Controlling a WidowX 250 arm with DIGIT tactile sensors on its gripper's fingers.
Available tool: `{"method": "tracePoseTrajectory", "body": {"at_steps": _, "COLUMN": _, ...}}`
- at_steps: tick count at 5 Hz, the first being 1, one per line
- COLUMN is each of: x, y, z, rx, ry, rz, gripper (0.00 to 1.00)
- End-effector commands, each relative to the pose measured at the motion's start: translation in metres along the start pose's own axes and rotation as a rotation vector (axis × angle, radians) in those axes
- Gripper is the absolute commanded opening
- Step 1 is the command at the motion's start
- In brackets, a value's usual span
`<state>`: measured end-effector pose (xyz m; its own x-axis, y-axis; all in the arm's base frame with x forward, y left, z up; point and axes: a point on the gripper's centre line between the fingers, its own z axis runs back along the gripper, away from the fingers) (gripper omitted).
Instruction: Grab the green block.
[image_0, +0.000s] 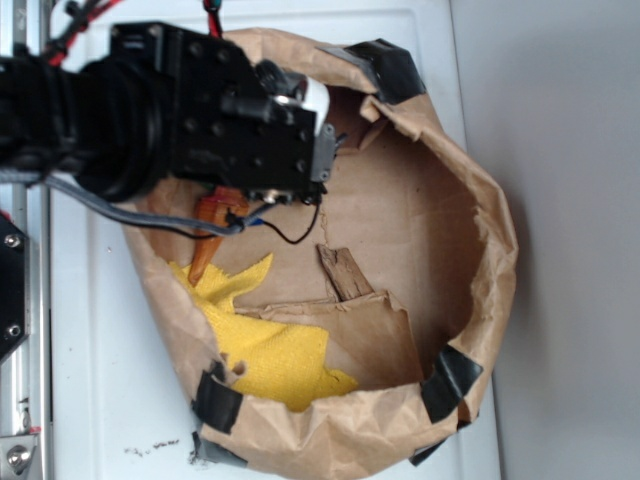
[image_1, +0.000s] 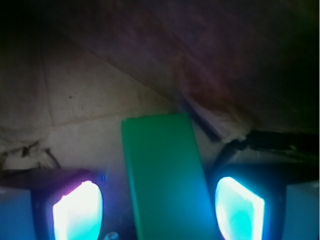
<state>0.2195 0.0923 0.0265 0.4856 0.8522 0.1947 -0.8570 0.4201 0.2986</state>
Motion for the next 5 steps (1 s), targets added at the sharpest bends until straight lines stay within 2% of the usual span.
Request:
{"method": "tracePoseTrajectory", "body": {"at_steps": 1, "x": 0.006, "y": -0.009, "z": 0.002, "rx": -0.07, "ry": -0.048, "rz": -0.062, "gripper": 1.0}}
{"method": "tracePoseTrajectory", "body": {"at_steps": 2, "x": 0.001, "y": -0.01, "z": 0.007, "rx": -0.14, "ry": -0.099, "rz": -0.133, "gripper": 0.0}}
{"method": "tracePoseTrajectory", "body": {"at_steps": 3, "x": 0.001, "y": -0.007, "z": 0.015, "rx": -0.176, "ry": -0.116, "rz": -0.149, "gripper": 0.0}}
{"method": "tracePoseTrajectory", "body": {"at_steps": 5, "x": 0.002, "y": -0.004, "z": 0.024, "rx": -0.204, "ry": -0.121, "rz": -0.136, "gripper": 0.0}}
